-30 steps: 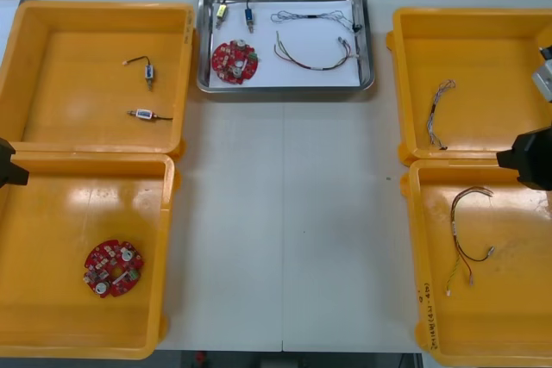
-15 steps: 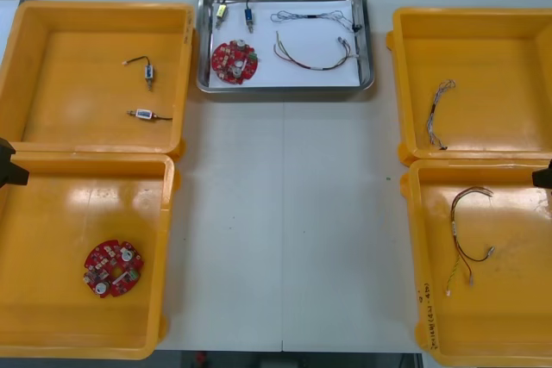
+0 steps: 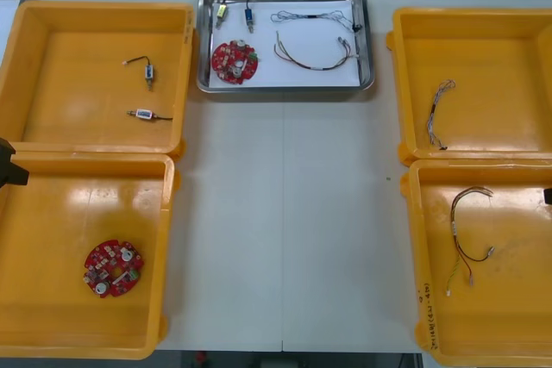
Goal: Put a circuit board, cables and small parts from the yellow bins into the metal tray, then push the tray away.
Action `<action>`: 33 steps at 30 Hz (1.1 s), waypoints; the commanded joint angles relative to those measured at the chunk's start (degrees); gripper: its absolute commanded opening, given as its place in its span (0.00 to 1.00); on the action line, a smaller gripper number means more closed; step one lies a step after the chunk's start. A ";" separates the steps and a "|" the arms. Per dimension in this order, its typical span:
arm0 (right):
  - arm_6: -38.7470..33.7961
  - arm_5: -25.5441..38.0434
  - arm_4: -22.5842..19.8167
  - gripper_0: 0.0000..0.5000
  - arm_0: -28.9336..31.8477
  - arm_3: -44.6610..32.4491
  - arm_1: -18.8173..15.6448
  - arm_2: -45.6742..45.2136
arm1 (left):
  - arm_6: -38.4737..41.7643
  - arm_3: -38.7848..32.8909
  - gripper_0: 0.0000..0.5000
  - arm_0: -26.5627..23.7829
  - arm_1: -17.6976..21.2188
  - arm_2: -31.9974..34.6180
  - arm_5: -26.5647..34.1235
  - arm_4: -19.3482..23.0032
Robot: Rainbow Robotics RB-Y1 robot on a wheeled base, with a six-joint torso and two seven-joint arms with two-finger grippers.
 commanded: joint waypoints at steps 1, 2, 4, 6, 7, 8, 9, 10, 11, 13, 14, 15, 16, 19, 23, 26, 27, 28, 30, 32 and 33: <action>-2.41 0.15 -0.85 1.00 1.70 -0.28 -0.46 -1.18 | -2.96 -1.44 1.00 0.83 2.41 1.00 0.37 0.38; -2.50 0.15 -0.94 1.00 1.70 -0.28 -0.46 -1.18 | -2.96 -1.44 1.00 0.83 2.41 1.00 0.37 0.38; -2.59 0.15 -0.94 1.00 1.70 -0.28 -0.46 -1.18 | -2.96 -1.44 1.00 0.83 2.41 1.00 0.37 0.38; -2.68 0.15 -1.12 1.00 1.70 -0.28 -0.46 -1.18 | -2.96 -1.44 1.00 0.83 2.41 1.00 0.37 0.38; -2.77 0.15 -1.12 1.00 1.70 -0.28 -0.46 -1.18 | -2.96 -1.44 1.00 0.83 2.41 1.00 0.37 0.38; -2.77 0.15 -1.12 1.00 1.70 -0.28 -0.46 -1.18 | -2.96 -1.44 1.00 0.83 2.41 1.00 0.37 0.38; -2.77 0.15 -1.20 1.00 1.70 -0.28 -0.46 -1.18 | -2.96 -1.44 1.00 0.83 2.41 1.00 0.37 0.38; -2.77 0.15 -1.20 1.00 1.79 -0.28 -0.46 -1.18 | -2.96 -1.44 1.00 0.83 2.41 1.00 0.37 0.38; -2.85 0.15 -1.20 1.00 1.87 -0.28 -0.46 -0.92 | -2.96 -1.44 1.00 0.83 2.41 1.00 0.37 0.38; -2.85 0.15 -0.85 1.00 2.05 -0.28 -0.55 -0.48 | -2.96 -1.44 1.00 0.83 2.41 1.00 0.37 0.38; -2.85 0.15 -0.77 1.00 2.23 -0.28 -0.64 -0.30 | -2.96 -1.44 1.00 0.83 2.41 1.00 0.37 0.38; -2.85 0.15 -0.77 1.00 2.23 -0.37 -0.73 -0.30 | -2.96 -1.44 1.00 0.83 2.41 1.00 0.37 0.38; -2.59 0.15 -0.77 1.00 2.31 -0.37 -0.90 -0.30 | -2.96 -1.44 1.00 0.83 2.41 1.00 0.37 0.38; -2.59 0.15 -0.77 1.00 2.31 -0.37 -0.90 -0.30 | -2.96 -1.44 1.00 0.83 2.41 1.00 0.37 0.38; -2.59 0.15 -0.77 1.00 2.31 -0.37 -0.90 -0.30 | -2.96 -1.44 1.00 0.83 2.41 1.00 0.37 0.38; -2.59 0.15 -0.77 1.00 2.31 -0.37 -0.90 -0.30 | -2.96 -1.44 1.00 0.83 2.41 1.00 0.37 0.38; -2.59 0.15 -0.77 1.00 2.31 -0.37 -0.90 -0.30 | -2.96 -1.44 1.00 0.83 2.41 1.00 0.37 0.38; -2.59 0.15 -0.77 1.00 2.31 -0.37 -0.90 -0.30 | -2.96 -1.44 1.00 0.83 2.41 1.00 0.37 0.38; -2.59 0.15 -0.77 1.00 2.31 -0.37 -0.90 -0.30 | -2.96 -1.44 1.00 0.83 2.41 1.00 0.37 0.38; -2.59 0.15 -0.77 1.00 2.31 -0.37 -0.90 -0.30 | -2.96 -1.44 1.00 0.83 2.41 1.00 0.37 0.38; -2.59 0.15 -0.77 1.00 2.31 -0.37 -0.90 -0.30 | -2.96 -1.44 1.00 0.83 2.41 1.00 0.37 0.38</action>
